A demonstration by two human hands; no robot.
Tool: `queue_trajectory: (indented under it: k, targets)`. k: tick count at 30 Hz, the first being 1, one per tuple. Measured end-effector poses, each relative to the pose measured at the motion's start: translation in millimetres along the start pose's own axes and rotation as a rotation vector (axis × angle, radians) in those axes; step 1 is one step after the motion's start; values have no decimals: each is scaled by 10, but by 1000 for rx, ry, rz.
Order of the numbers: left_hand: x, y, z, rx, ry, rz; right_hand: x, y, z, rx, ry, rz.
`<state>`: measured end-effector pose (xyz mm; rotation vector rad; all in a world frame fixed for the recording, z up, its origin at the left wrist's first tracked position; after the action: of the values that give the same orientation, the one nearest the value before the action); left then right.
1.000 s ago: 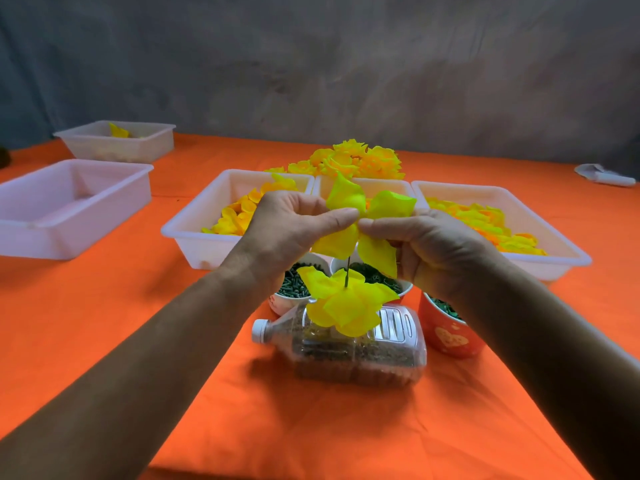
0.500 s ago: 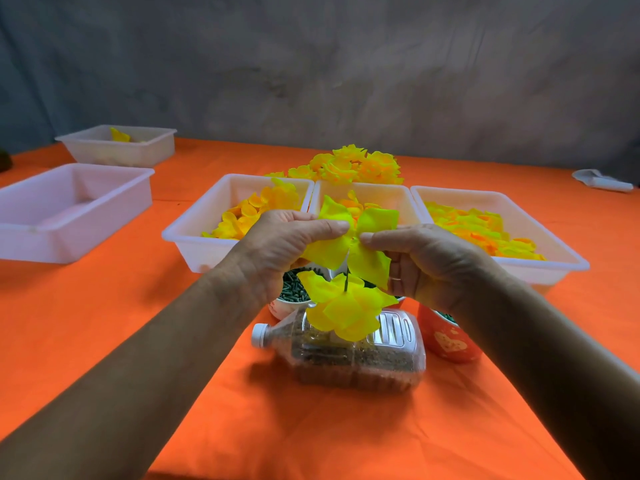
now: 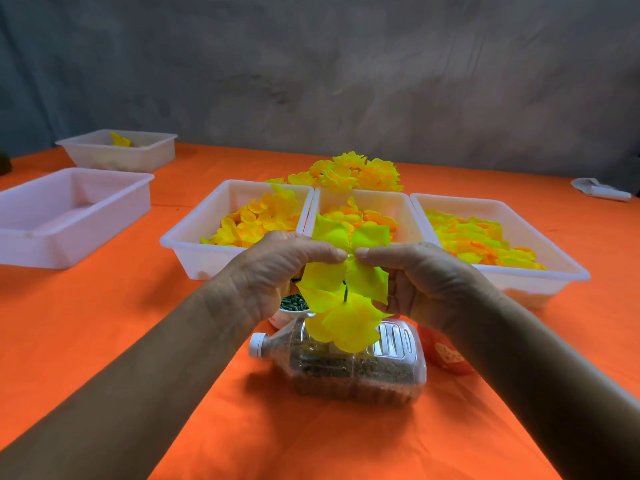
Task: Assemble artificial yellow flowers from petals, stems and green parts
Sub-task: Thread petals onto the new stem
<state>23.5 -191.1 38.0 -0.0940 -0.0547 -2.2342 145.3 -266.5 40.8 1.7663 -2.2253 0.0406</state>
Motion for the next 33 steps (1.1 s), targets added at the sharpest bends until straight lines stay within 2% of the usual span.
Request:
queue_trajectory:
  k: [9, 21, 33]
  targets:
    - [-161, -37, -97, 28, 28, -137, 2, 24, 33, 7, 31, -32]
    - [-181, -34, -159, 111, 28, -191, -44, 26, 73, -31, 64, -21]
    - [-275, -71, -205, 28, 39, -197, -76, 43, 78, -53, 72, -95]
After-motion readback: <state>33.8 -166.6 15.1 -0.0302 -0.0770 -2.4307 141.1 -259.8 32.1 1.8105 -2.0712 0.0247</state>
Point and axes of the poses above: each hand's wrist, its own x-axis away from the middle knuckle, its own y-axis out of the palm, z = x × y, the point moved 5 cm from there along -x, towards the middle knuckle, and after that the axes turned 3 degrees about -x, right-handed, at the moved point
